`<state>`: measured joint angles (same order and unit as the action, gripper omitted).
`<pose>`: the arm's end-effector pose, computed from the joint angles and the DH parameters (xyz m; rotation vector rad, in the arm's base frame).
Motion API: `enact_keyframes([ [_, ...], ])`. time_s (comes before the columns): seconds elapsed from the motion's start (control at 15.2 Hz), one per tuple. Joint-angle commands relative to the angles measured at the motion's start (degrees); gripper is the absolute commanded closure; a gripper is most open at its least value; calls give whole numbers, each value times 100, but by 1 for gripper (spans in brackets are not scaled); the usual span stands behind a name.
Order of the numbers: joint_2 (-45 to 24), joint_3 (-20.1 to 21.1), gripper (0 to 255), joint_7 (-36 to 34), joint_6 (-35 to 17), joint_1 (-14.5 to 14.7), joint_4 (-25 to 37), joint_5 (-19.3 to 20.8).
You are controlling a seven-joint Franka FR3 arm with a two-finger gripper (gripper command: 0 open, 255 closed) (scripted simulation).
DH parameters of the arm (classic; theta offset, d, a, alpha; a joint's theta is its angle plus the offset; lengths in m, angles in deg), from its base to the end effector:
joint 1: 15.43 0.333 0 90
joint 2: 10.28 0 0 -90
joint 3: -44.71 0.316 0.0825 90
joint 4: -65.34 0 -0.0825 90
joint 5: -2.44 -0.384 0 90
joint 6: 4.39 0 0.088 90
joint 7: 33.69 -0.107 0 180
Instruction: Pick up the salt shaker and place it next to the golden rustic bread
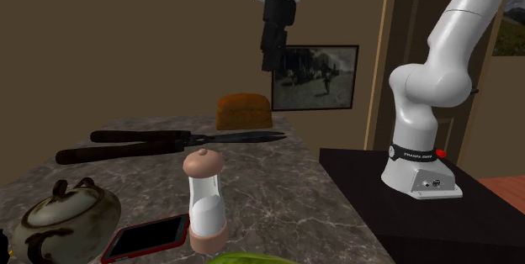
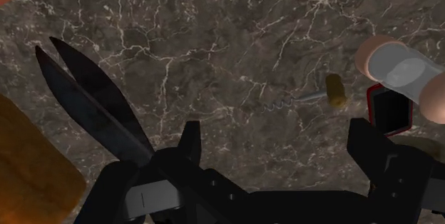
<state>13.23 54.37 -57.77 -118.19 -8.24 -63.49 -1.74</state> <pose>0.4232 0.1409 0.5380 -3.0739 0.2461 -0.2071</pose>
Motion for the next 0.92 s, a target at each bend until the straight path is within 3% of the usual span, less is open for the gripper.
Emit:
enact_keyframes([
  [0.0,-361,155,0,-174,-191,72,147,-63],
  [0.86,-2672,883,0,-1170,-905,530,1618,7],
])
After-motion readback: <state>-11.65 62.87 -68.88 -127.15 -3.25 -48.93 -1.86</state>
